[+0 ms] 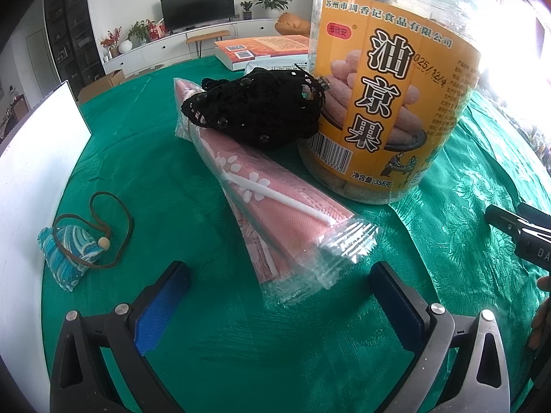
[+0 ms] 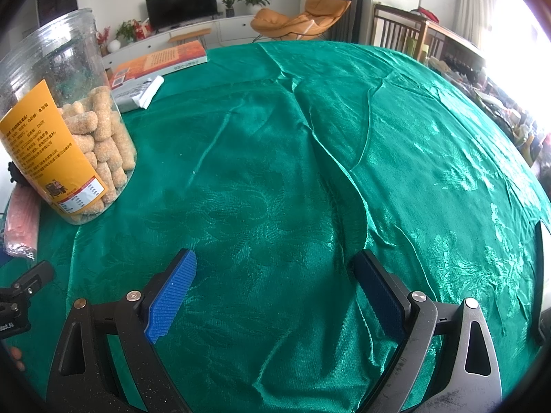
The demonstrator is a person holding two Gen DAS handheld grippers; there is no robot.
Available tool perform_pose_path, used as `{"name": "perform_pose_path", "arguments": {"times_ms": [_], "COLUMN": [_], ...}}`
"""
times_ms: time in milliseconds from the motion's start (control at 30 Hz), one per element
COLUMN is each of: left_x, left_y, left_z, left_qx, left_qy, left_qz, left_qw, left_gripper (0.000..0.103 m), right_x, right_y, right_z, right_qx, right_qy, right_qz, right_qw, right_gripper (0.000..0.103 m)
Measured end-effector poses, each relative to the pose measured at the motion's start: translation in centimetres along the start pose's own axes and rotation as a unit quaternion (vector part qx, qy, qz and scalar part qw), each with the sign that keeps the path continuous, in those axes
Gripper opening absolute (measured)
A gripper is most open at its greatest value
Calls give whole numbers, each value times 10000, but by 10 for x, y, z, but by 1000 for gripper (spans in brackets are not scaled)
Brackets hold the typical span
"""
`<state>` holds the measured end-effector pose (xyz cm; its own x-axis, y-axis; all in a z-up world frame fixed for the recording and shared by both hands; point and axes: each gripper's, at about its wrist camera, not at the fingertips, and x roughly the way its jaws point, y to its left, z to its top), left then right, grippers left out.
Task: Organize soft objects
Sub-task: 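Move the right tool to the pink packet while the left tool approaches the blue pouch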
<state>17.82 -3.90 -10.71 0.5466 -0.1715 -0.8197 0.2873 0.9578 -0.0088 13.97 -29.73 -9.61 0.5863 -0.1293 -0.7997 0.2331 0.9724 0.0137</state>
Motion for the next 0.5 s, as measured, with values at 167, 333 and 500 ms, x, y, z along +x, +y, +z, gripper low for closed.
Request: {"name": "perform_pose_path", "arguments": {"times_ms": [167, 333, 500], "left_x": [-5, -42, -92], "left_y": [-1, 16, 54], "left_z": [-4, -47, -82], "left_qx": [59, 111, -446], "left_qy": [180, 524, 91], "left_qz": [-45, -194, -695], "left_qw": [9998, 9984, 9965], "left_gripper": [103, 103, 103], "right_x": [0, -21, -80], "right_y": [0, -1, 67], "right_z": [0, -12, -14], "right_qx": [-22, 9, -762], "right_qy": [-2, -272, -888], "right_qz": [36, 384, 2248], "right_qw": [10000, 9989, 9674], "right_gripper": [95, 93, 93]}}
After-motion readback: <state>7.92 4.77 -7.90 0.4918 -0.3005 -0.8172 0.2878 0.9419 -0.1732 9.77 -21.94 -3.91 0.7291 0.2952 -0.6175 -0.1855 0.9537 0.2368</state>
